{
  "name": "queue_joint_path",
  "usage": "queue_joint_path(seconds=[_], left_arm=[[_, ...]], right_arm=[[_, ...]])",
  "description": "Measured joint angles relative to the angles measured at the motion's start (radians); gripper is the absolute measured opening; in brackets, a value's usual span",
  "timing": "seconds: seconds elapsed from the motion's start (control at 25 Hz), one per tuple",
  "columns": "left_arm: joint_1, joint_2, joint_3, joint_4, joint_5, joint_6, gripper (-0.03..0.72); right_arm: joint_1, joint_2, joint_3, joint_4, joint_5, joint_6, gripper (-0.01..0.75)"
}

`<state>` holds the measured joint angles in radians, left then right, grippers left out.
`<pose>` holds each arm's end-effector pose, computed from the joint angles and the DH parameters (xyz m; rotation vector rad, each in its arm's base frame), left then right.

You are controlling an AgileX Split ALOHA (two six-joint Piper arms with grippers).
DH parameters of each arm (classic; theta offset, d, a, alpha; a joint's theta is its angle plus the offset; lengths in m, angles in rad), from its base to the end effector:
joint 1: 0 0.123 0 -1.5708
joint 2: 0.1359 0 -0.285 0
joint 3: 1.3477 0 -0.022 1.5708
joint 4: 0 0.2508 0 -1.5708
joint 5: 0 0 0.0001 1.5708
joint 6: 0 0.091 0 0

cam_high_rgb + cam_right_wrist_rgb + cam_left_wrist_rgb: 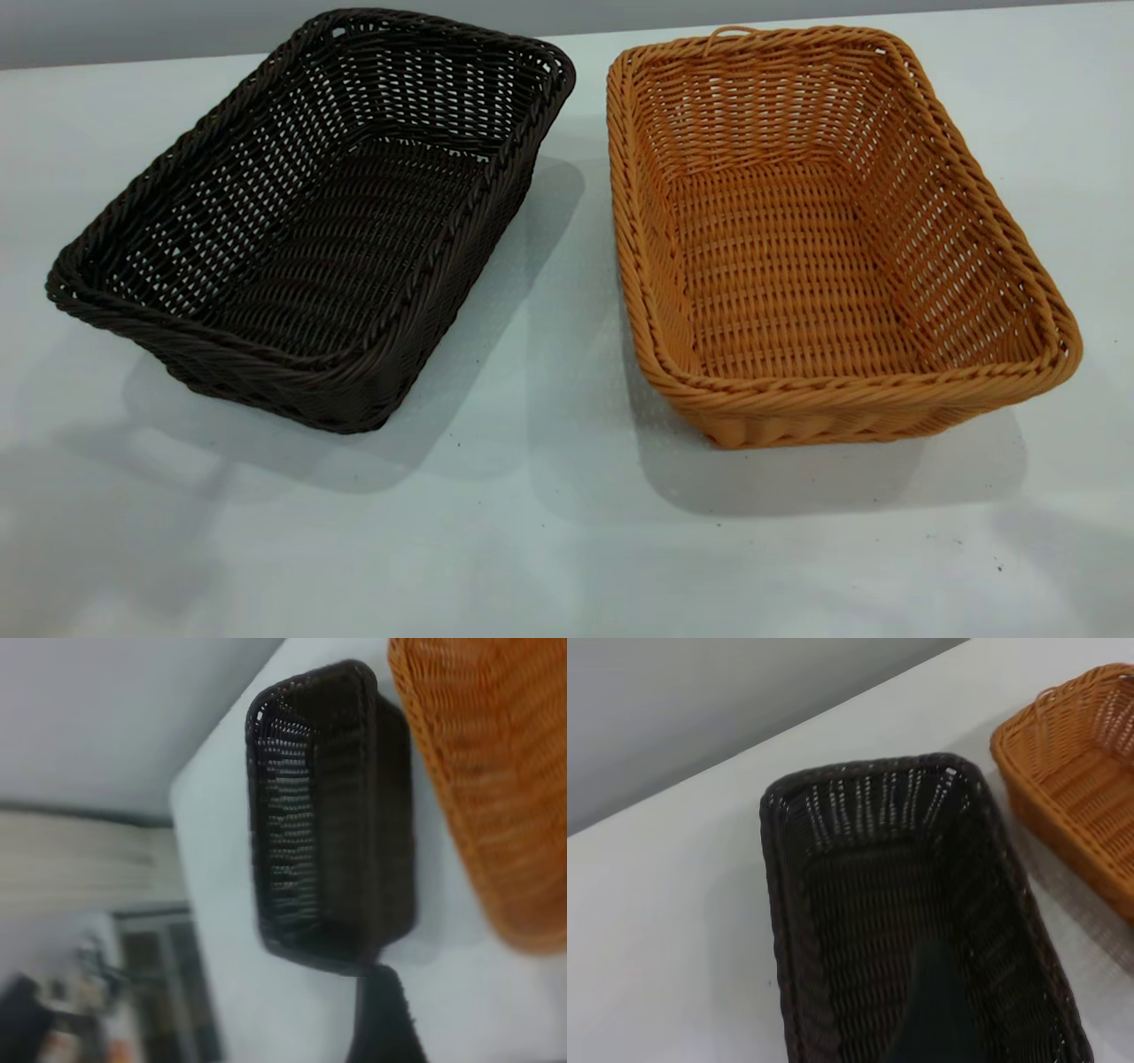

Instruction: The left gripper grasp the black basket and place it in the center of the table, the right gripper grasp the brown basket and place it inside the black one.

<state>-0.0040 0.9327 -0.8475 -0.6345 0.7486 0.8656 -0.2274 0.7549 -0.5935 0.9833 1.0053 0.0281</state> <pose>0.1801 -0.0375 0.3455 0.6235 2.0676 -0.2481 0.1293 0.0358 0.3018 0.6946 2.2485 1.1513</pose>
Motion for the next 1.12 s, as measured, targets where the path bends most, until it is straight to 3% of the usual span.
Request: queue_joint_path(seconds=[0.36,0.56,0.96,1.12], left_arm=[[0.0,0.061,0.002,-0.005,-0.097,0.0,0.477],[0.0,0.119,0.002,-0.015,-0.105,0.0,0.477],[0.0,0.159,0.002,-0.015,-0.114,0.0,0.477],[0.0,0.159,0.002,-0.015,-0.114,0.0,0.477]], right_arm=[[0.0,0.138,0.099,0.082,-0.108,0.325,0.435],[0.051,0.175,0.161,0.143,-0.169,0.366,0.435],[0.383,0.387,0.16,0.245,-0.456,0.451,0.435],[0.503,0.492,0.158,0.335,-0.51,0.456,0.435]])
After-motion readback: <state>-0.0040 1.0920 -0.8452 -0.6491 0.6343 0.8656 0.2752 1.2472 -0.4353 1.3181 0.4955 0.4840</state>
